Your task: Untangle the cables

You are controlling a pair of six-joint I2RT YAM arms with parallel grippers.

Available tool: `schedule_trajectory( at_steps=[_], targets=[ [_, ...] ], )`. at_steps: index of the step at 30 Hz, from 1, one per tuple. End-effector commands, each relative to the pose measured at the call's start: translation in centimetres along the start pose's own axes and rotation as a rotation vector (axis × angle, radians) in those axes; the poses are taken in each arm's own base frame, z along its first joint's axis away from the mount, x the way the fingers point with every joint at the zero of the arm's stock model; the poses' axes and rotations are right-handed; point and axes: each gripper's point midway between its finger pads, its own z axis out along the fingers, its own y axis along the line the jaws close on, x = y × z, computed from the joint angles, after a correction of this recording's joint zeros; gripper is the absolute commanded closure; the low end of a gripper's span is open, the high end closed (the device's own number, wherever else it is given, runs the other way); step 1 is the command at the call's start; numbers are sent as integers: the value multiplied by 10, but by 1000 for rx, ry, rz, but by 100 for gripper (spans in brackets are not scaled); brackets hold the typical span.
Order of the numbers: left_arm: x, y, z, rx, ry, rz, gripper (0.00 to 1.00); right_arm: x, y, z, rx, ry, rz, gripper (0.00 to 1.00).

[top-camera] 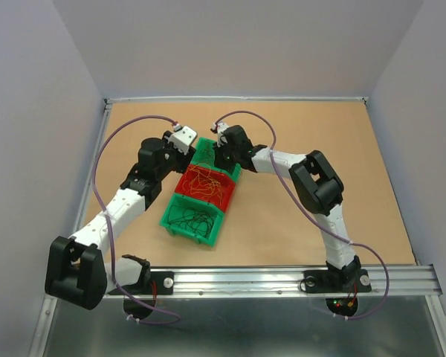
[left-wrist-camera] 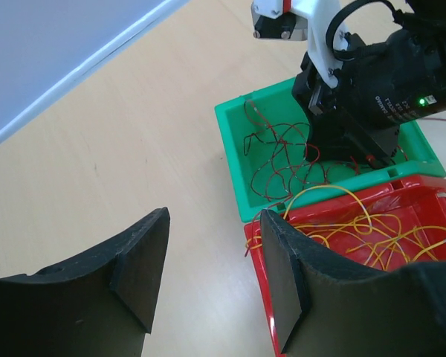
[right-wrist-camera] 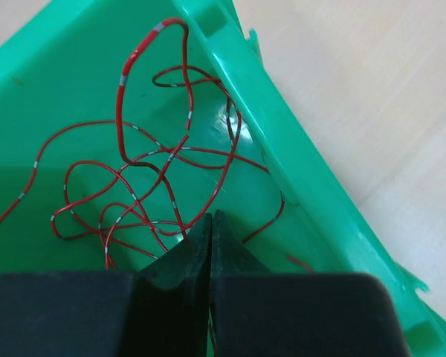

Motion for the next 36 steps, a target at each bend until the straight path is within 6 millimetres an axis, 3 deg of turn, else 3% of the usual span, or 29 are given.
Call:
schedule_trajectory(
  at_steps=[1, 3, 4, 6, 7, 10, 11, 12, 13, 16, 17, 20, 21, 22, 23, 24, 25, 26, 28, 29, 30, 32, 36],
  targets=[
    [-11, -1, 2, 10, -60, -10, 37, 30, 4, -17, 8, 138, -2, 94],
    [-11, -2, 3, 13, -62, -12, 37, -6, 6, -31, 28, 59, -8, 83],
    [-12, -1, 2, 9, -69, -14, 37, -16, 7, -35, 31, 37, -11, 68],
    [-10, -1, 1, 3, -68, -14, 37, -44, 11, -48, 35, -25, -13, 62],
    [-12, 1, -1, -4, -80, -14, 37, -69, 16, -61, 35, -81, -18, 59],
    [-17, 4, -9, -31, -115, -11, 36, -104, 16, -82, 69, -167, -18, 51],
    [-21, 4, -11, -37, -137, -10, 36, -118, 19, -96, 70, -203, -23, 44],
    [-22, 3, -14, -31, -150, -16, 36, -124, 20, -105, 80, -224, -24, 37],
    [-23, 3, -19, -29, -168, -22, 34, -131, 22, -113, 77, -253, -28, 21],
    [-33, 4, -28, -21, -221, -53, 30, -141, 26, -145, 83, -343, -26, 0],
    [-37, 8, -32, -34, -244, -60, 28, -130, 27, -164, 81, -359, -19, 0],
    [-49, 18, -49, -78, -318, -107, 18, -133, 26, -206, 93, -520, 18, 0],
    [-51, 24, -56, -97, -337, -120, 14, -94, 16, -205, 124, -488, 37, 0],
    [-54, 27, -67, -113, -372, -140, 9, -111, 24, -249, 97, -633, 49, 0],
    [-55, 30, -73, -124, -388, -149, 10, -101, 24, -260, 90, -662, 80, 0],
    [-49, 30, -76, -127, -387, -157, 9, -57, 16, -258, 107, -621, 89, 0],
    [-55, 31, -86, -136, -420, -159, 9, -65, 21, -292, 84, -726, 97, 0],
    [-54, 31, -90, -140, -427, -173, 9, -56, 20, -306, 81, -760, 127, 0],
    [-45, 28, -98, -155, -435, -178, 9, -28, 10, -319, 115, -784, 166, 0],
    [-39, 28, -99, -167, -424, -183, 9, -7, -1, -337, 153, -838, 211, 0],
    [-25, 24, -98, -170, -402, -189, 10, 3, -6, -343, 170, -856, 238, 0],
    [-14, 27, -101, -205, -390, -194, 10, 27, -11, -357, 167, -908, 287, 0],
    [16, 25, -97, -237, -336, -183, 12, 50, -18, -369, 155, -999, 341, 0]
  ],
)
